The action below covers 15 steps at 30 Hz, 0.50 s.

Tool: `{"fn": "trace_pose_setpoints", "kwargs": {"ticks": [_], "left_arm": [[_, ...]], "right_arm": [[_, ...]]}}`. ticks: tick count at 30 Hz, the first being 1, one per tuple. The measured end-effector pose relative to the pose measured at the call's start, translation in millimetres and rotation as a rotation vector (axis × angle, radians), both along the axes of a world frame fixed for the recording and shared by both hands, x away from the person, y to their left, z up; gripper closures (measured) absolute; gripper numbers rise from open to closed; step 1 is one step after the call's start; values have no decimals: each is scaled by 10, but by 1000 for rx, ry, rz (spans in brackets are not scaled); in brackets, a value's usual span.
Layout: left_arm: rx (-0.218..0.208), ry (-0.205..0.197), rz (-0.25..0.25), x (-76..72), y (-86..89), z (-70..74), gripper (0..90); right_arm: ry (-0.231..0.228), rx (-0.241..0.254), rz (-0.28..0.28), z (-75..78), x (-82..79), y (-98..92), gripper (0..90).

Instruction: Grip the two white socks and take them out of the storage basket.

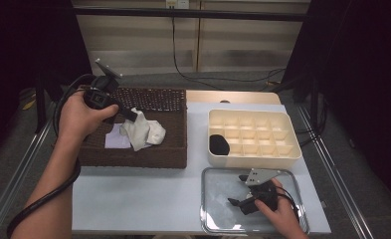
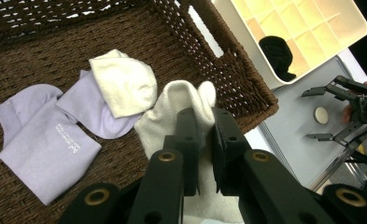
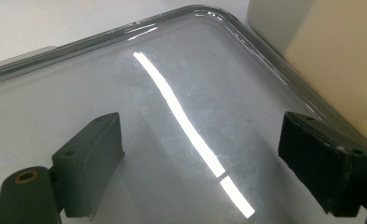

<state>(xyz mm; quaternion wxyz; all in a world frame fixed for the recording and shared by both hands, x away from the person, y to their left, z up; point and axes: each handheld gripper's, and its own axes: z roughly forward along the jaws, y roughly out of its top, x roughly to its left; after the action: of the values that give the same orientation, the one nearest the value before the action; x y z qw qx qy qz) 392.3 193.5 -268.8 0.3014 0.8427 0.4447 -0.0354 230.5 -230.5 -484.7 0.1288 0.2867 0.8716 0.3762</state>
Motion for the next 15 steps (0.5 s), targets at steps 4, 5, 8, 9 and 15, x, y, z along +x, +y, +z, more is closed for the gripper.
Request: {"fn": "trace_pose_setpoints", "kwargs": {"ticks": [4,5,8,9,15], "left_arm": [[-1,-6,-28,-75,-38,-30,822],[-1,-6,-34,-97,-52,-33,823],[1,-8,-59,-158,-77,-45,822],[-1,-11,-66,-175,-80,-54,823],[-12,-29,-79,-321,-137,-164,821]], "right_arm": [[1,1,1,-1,0,1,130],[1,1,1,-1,-1,1,130],[1,1,1,-1,0,1,130],[1,1,1,-1,0,0,130],[0,1,1,-1,-1,1,130]]}}
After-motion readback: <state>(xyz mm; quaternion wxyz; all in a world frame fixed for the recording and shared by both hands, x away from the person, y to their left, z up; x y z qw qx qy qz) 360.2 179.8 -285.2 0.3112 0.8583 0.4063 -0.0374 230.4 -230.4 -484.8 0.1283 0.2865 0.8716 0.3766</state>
